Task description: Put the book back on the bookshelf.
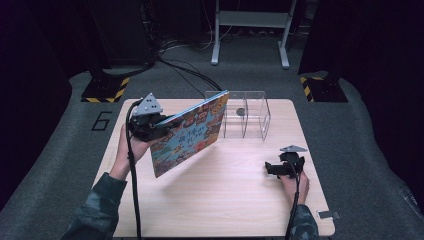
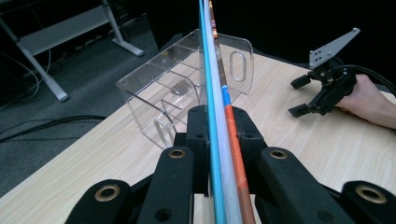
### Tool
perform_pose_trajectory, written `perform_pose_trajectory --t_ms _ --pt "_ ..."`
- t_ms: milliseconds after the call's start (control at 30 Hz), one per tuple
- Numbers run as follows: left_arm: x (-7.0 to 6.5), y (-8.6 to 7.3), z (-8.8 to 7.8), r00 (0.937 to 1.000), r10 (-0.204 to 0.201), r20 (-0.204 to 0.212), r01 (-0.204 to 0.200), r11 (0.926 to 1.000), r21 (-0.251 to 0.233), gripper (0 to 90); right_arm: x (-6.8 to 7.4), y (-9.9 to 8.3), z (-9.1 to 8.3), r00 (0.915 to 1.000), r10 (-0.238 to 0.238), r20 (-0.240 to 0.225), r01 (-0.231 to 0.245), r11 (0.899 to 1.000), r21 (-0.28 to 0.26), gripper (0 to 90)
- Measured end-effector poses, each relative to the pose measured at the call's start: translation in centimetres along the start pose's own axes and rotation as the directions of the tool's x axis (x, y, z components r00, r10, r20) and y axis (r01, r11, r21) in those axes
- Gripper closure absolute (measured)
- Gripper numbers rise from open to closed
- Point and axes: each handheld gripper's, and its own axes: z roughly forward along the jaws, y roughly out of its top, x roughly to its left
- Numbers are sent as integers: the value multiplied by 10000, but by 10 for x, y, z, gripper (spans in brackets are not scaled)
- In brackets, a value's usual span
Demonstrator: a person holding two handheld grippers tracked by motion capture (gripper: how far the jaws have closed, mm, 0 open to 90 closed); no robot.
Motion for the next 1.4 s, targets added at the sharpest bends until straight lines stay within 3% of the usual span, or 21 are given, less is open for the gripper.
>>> perform_pose_trajectory --t_ms 133,267,467,600,833,967,1100,1400 --pt "8 2 7 9985 -471 -261 471 9989 4 804 0 0 0 10000 1 2 -1 10000 -4 2" --pt "13 4 16 9960 -681 -571 680 9977 -28 804 0 0 0 10000 6 3 -6 10000 -5 2" --pt "16 8 29 9919 -1110 -615 1105 9938 -115 804 0 0 0 10000 21 14 -21 10000 -16 4" --pt "13 10 37 9858 -1494 -770 1473 9886 -324 804 0 0 0 9999 105 53 -106 9999 26 7" --pt "8 16 49 9798 -1679 -1085 1636 9854 -478 803 0 0 -1 9999 108 -14 -108 9999 74 11" --pt "5 18 55 9699 -1982 -1417 1896 9792 -719 803 0 0 -1 9999 104 -9 -104 9999 41 14" --pt "2 21 62 9656 -1909 -1767 1811 9809 -705 804 0 0 -1 9999 108 7 -108 9999 31 17" --pt "2 20 73 9545 -2281 -1921 2102 9715 -1094 803 0 0 -1 10000 97 21 -97 10000 22 20"
